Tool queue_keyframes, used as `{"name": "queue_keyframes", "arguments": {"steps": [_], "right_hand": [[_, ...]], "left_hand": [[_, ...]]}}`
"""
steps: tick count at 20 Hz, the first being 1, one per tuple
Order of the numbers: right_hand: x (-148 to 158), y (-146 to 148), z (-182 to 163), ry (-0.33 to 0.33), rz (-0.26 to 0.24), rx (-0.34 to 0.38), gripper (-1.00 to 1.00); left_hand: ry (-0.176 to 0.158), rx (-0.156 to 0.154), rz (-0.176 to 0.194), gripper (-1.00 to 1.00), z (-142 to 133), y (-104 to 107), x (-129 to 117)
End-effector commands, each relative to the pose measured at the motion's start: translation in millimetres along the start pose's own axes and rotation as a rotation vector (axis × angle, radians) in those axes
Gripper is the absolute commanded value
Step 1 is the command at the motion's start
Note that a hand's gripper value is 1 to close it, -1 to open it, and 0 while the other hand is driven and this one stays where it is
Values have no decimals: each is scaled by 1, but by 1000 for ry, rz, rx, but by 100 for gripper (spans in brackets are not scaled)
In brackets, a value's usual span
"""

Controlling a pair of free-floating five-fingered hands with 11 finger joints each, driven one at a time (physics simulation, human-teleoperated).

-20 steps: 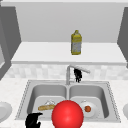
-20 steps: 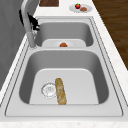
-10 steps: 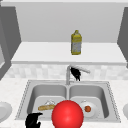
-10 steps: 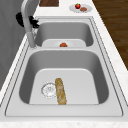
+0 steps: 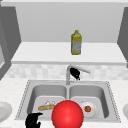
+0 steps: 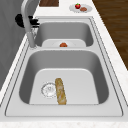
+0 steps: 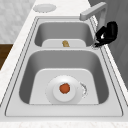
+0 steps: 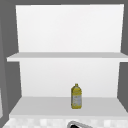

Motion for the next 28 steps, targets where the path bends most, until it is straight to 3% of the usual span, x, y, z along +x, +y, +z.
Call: {"name": "queue_keyframes", "arguments": {"steps": [1, 28], "right_hand": [[0, -8, 23, -22, 39, 10, 100], [17, -4, 26, 42, 4, -19, 100]], "left_hand": [[0, 0, 0, 0, 0, 0, 0], [0, 0, 0, 0, 0, 0, 0]]}}
